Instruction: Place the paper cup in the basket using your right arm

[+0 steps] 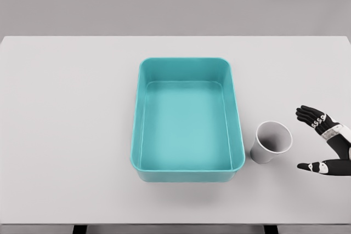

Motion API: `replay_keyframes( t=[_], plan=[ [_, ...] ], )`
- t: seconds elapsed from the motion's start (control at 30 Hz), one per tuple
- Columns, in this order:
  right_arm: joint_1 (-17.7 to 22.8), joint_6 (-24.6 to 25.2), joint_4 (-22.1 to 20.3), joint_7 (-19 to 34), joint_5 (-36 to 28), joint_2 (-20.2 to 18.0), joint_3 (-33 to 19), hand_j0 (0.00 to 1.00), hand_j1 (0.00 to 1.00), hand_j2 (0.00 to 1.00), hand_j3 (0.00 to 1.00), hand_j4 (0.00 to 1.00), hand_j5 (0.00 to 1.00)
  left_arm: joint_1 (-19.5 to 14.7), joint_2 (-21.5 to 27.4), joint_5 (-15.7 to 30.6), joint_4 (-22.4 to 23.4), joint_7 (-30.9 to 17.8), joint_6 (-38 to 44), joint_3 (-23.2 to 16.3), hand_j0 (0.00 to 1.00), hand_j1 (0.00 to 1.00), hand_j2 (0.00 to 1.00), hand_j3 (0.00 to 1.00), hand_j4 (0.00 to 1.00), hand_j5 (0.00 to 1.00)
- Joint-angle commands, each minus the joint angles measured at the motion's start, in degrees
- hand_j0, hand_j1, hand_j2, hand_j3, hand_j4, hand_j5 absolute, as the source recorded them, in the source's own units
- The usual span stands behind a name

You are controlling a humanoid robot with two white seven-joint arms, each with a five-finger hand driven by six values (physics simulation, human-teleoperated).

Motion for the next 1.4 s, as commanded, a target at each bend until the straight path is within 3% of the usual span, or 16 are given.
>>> replay_keyframes(
  t=[0.0,0.53,0.67,1.37],
  plan=[
    [0.00,2.12,-0.36,0.01,-0.44,0.49,-0.32,1.00,1.00,1.00,1.00,1.00,1.00,0.00,0.00,0.00,0.00,0.00,0.00,0.00,1.00,1.00,1.00,1.00,1.00,1.00],
    [-1.67,5.11,-0.97,-0.08,0.44,2.42,1.08,1.00,1.00,1.00,1.00,1.00,1.00,0.00,0.00,0.00,0.00,0.00,0.00,0.00,1.00,1.00,1.00,1.00,1.00,1.00],
    [-4.04,5.37,-0.88,-0.17,0.62,2.77,3.19,1.00,1.00,1.00,1.00,1.00,1.00,0.00,0.00,0.00,0.00,0.00,0.00,0.00,1.00,1.00,1.00,1.00,1.00,1.00],
    [-4.13,7.39,-3.08,-0.08,2.11,4.88,3.54,1.00,1.00,1.00,1.00,1.00,1.00,0.00,0.00,0.00,0.00,0.00,0.00,0.00,1.00,1.00,1.00,1.00,1.00,1.00]
  ],
)
